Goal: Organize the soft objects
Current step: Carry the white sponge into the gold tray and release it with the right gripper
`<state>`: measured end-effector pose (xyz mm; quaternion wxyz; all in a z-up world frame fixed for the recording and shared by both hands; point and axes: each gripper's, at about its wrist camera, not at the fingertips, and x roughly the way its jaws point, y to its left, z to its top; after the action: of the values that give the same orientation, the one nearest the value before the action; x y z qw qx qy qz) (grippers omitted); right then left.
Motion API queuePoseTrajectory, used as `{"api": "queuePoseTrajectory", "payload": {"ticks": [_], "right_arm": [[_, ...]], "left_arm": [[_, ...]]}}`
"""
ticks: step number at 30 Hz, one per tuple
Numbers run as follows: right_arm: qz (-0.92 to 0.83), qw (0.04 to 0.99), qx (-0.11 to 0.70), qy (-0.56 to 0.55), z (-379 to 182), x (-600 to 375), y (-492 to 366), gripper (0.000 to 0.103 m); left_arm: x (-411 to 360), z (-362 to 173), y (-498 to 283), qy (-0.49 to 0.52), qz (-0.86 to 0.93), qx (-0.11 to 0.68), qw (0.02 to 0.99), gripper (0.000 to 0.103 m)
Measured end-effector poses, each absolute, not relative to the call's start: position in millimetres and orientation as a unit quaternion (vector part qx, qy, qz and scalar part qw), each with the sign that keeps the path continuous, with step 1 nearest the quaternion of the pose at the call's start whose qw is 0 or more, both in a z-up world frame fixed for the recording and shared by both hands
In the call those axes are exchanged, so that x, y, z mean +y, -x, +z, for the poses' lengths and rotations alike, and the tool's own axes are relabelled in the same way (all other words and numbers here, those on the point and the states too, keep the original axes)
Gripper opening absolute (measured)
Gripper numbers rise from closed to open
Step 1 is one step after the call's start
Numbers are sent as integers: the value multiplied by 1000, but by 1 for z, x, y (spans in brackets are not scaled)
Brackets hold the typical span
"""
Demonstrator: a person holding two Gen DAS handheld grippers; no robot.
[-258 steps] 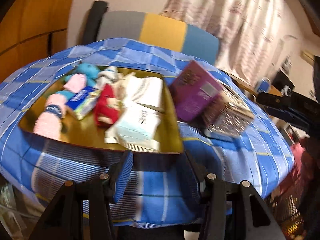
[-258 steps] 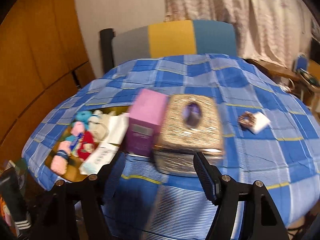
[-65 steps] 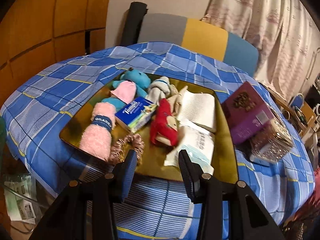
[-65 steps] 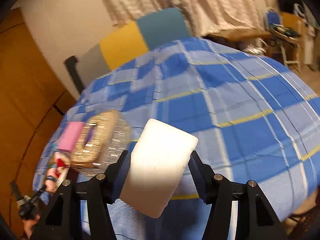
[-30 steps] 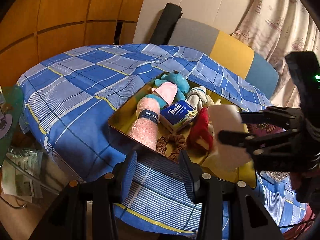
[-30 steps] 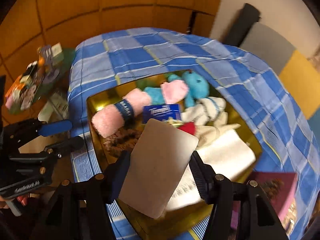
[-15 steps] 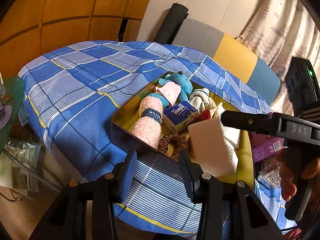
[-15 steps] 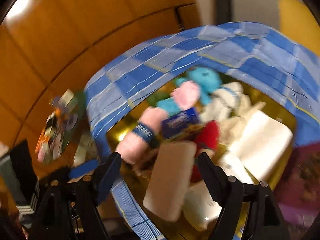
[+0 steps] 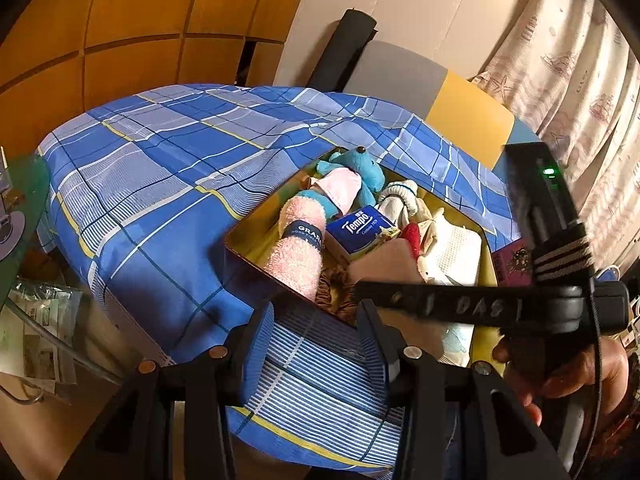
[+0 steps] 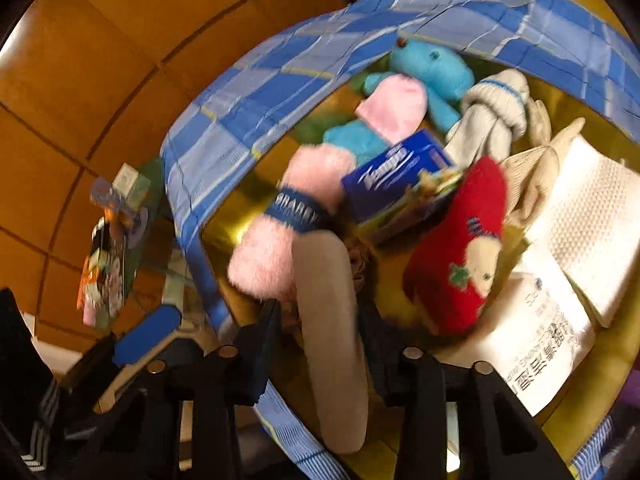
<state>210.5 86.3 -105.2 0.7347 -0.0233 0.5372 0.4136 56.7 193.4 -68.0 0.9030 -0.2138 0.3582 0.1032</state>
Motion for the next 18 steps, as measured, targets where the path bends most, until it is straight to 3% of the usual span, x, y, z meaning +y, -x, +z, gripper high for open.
{"api": "queuePoseTrajectory", "payload": {"ticks": [7,12,18], "right_arm": [[356,800,483,-25,-67,36,-218,54],[298,859,415,-22,-33,5,-185,66],[228,891,393,-7,-22,-17,-149,75]], "left_arm": [[184,-59,-57,217,79,348,909,43],[166,-50,-60,186,82,362,910,43],[148,-33,-53,147,91,352,920,44]]}}
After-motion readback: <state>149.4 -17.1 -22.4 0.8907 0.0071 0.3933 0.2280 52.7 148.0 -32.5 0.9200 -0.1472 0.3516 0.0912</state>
